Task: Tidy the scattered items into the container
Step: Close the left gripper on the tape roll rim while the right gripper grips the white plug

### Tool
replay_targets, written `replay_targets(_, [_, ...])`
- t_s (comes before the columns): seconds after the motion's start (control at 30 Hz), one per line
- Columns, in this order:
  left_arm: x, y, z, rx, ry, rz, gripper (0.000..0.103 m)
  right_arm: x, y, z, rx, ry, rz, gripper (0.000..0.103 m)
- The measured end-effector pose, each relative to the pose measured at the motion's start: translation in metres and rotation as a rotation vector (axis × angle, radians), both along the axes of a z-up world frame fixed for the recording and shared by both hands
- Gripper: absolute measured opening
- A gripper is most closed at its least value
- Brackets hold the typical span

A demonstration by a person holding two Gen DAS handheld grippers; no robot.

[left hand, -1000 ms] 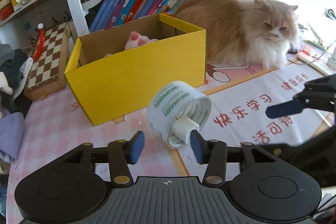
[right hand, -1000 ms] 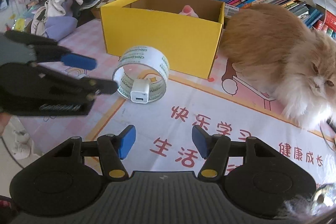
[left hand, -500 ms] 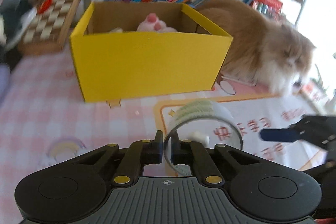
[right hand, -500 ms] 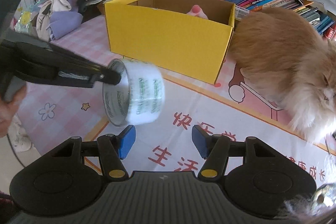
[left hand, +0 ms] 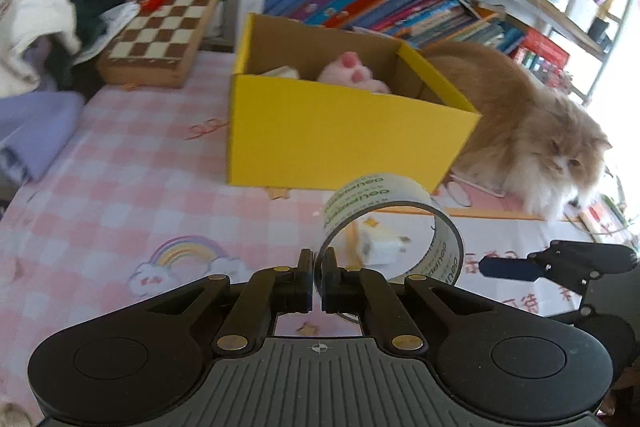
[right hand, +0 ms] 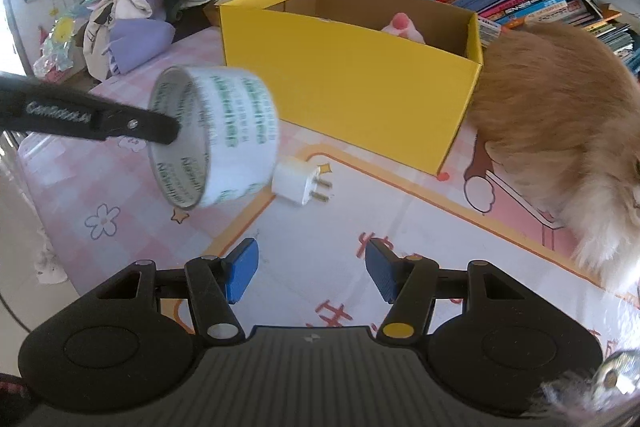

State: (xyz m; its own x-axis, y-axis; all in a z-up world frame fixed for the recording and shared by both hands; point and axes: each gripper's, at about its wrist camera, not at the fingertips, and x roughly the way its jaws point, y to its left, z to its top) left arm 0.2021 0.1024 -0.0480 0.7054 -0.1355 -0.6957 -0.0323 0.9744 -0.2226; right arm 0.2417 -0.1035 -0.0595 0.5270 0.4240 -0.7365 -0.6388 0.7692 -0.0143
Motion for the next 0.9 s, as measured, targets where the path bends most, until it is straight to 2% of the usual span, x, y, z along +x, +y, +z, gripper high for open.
replay_targets(0.33, [-0.015,0.020,-0.003,-0.004,0.021,0.100,0.002,0.023,0.025,-0.006,0.017,0.026,0.032,0.058])
replay_targets(0.7, [-0.021,0.035,-0.002,0.002,0.033,0.167,0.002,0.053,0.048,-0.019,0.006,0.062,0.042,0.057])
replay_targets(0.9, [-0.020,0.037,-0.001,0.003,0.038,0.179,0.002,0.063,0.052,-0.026,-0.006,0.095,0.030,0.050])
